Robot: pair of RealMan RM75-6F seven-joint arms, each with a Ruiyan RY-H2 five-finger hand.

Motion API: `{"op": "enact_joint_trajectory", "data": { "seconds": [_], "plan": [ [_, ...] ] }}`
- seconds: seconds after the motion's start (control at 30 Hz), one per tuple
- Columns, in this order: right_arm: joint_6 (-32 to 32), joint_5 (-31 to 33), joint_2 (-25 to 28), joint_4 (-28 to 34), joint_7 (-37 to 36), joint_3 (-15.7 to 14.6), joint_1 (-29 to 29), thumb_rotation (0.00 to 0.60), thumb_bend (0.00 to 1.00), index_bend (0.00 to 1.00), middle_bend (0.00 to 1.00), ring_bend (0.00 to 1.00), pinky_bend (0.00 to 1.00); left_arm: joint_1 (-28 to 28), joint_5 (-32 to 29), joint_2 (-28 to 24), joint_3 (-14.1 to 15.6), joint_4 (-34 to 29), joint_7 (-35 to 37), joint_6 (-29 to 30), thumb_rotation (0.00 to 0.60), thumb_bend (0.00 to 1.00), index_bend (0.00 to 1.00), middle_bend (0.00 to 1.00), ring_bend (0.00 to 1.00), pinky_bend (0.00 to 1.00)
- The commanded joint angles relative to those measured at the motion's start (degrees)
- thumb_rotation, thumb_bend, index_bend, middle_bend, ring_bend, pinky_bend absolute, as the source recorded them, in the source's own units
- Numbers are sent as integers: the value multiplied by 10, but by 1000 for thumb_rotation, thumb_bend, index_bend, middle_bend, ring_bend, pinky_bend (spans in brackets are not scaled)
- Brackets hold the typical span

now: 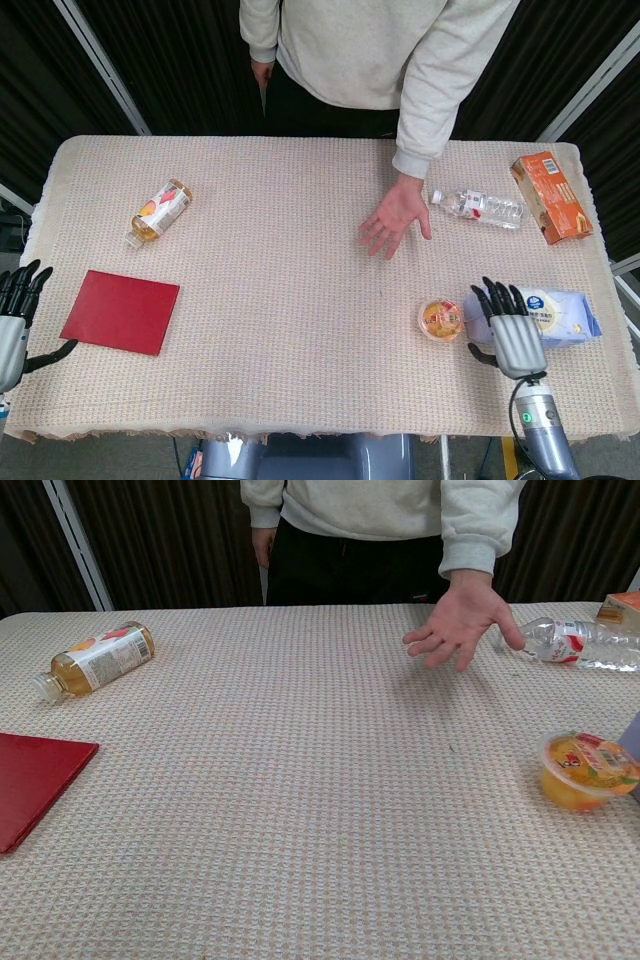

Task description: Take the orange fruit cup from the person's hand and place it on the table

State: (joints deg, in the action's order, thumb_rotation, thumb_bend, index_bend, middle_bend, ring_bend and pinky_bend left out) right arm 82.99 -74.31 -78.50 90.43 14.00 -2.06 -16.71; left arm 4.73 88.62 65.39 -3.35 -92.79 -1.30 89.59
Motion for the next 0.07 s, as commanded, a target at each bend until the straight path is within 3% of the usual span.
{"op": "enact_joint_trajectory", "data": {
  "seconds": [0.03,0.07],
  "plan": [
    [41,-22,30,-23,-50,-10,38,600,125,67,0,0,0,1,-1,1,-1,3,-2,-1,600,87,6,0,0,0],
    [45,-22,34,-26,-56,-10,42,600,124,58,0,0,0,1,-1,1,-1,3,-2,-1,600,87,6,0,0,0]
  ]
}}
